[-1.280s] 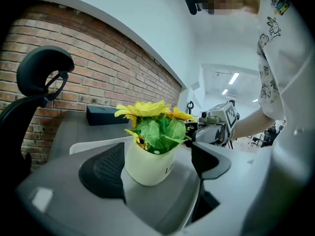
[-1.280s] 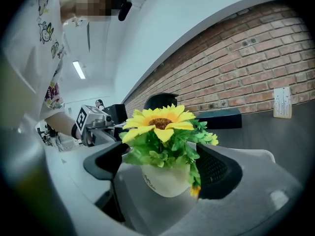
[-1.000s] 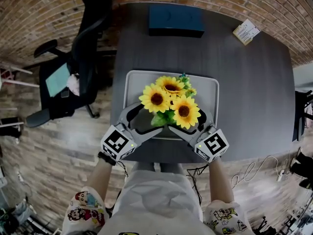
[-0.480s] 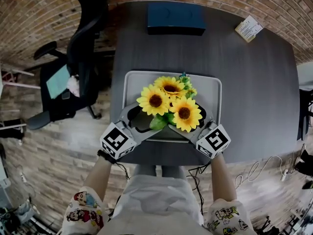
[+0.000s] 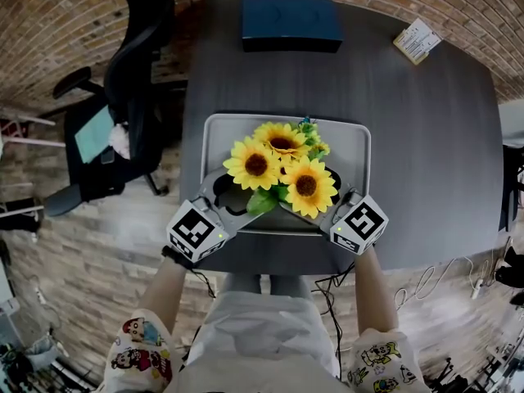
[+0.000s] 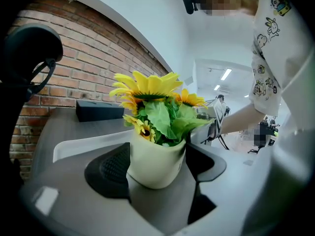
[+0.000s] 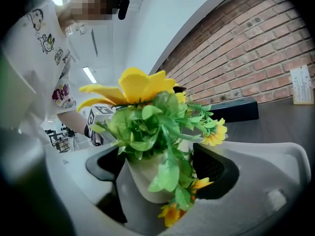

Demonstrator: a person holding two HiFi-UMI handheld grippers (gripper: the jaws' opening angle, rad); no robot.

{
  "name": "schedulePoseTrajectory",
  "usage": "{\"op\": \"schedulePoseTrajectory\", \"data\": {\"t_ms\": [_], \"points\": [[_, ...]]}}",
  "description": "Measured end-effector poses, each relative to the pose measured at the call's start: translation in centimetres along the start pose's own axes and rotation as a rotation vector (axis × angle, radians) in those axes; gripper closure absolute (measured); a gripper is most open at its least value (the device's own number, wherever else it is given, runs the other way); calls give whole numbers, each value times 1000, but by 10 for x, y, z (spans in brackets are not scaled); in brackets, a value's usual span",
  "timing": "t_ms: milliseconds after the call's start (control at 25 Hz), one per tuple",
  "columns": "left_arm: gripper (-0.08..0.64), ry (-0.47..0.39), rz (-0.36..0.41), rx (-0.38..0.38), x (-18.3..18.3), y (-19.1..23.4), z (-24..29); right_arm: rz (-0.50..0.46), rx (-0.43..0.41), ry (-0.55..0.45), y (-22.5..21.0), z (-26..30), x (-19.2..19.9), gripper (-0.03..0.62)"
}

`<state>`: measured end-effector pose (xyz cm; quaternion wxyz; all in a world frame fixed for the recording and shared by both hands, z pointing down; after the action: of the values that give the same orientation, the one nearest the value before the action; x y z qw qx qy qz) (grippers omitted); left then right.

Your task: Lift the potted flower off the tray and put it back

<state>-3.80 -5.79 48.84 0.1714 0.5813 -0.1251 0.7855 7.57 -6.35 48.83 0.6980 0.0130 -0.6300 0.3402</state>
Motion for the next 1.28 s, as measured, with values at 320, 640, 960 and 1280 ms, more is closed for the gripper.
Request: {"op": "schedulePoseTrajectory", "data": {"t_ms": [320,640,960,1280], "points": [[204,2,-6,-7,1,0,-3,-1,15,-8,3,0,-1,169],[204,-4,-36,9,-6,-3,-3,-11,24,-29,7,-4,-5,172],[204,-21,-21,10,-36,-2,-15,-30,33,-59,22,-10,-30,172],[204,-67,42,23,-81,-2,-23,-87,57,-115,40,-26,-74,172]]}}
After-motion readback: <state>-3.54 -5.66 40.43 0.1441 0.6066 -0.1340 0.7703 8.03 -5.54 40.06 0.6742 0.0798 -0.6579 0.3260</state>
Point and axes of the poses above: the fingertips, and each gripper's own axes: z forward along the fingers, y to its left, x out of its underside, the point moved 4 cm from there along -z, backward along the fingers, and after that the axes turned 10 degrees about z, right-handed, at the moved point
